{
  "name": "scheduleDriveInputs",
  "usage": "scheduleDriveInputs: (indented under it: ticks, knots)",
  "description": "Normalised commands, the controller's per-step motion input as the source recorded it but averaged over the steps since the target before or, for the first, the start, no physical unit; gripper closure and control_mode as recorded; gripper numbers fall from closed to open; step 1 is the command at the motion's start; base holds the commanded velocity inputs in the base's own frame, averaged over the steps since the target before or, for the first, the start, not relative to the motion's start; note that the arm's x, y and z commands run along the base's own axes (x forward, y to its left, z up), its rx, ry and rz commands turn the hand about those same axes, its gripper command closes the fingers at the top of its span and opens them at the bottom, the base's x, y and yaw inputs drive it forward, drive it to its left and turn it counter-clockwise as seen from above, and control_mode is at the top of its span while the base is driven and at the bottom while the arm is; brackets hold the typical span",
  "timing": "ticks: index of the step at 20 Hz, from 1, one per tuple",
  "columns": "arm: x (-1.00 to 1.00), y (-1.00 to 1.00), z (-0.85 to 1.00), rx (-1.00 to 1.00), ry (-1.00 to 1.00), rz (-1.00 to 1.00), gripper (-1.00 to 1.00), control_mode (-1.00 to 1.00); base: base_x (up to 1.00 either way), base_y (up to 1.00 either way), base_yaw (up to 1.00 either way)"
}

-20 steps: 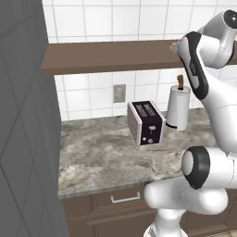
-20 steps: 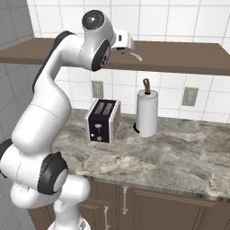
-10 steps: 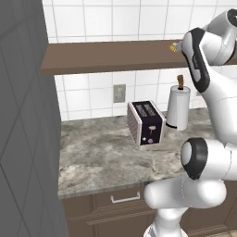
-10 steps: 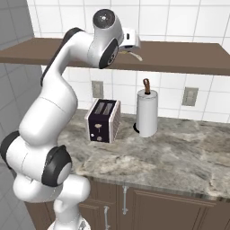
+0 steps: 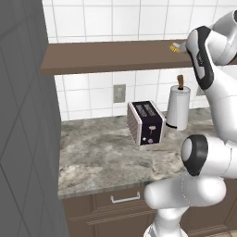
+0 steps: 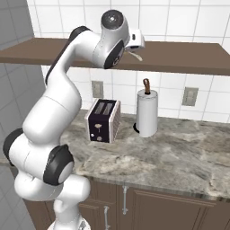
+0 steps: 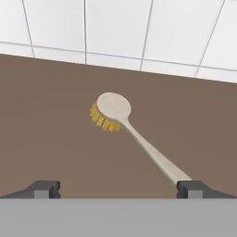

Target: Open the cabinet. Pick the dish brush and place it next to the sink. Then close the cabinet.

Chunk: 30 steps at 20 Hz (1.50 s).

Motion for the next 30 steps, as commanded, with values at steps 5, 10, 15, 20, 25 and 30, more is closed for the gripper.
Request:
scheduleDriveInputs:
  ticks: [5, 10, 15, 20, 25, 30]
  knots:
    - [0.09, -0.22, -0.05, 0.0, 0.0, 0.03, -1.0, -1.0, 0.0, 0.0, 0.0]
    - [0.14, -0.16, -0.11, -0.03, 0.01, 0.01, -1.0, -1.0, 0.0, 0.0, 0.0]
    - [0.22, -0.11, -0.14, -0.04, 0.02, 0.0, -1.0, -1.0, 0.0, 0.0, 0.0]
    - [0.25, -0.11, -0.03, -0.02, 0.02, 0.0, -1.0, -1.0, 0.0, 0.0, 0.0]
    - [0.17, -0.09, 0.03, 0.0, 0.0, 0.01, -1.0, -1.0, 0.0, 0.0, 0.0]
    - [0.15, -0.09, 0.02, 0.0, 0.02, 0.01, -1.0, -1.0, 0.0, 0.0, 0.0]
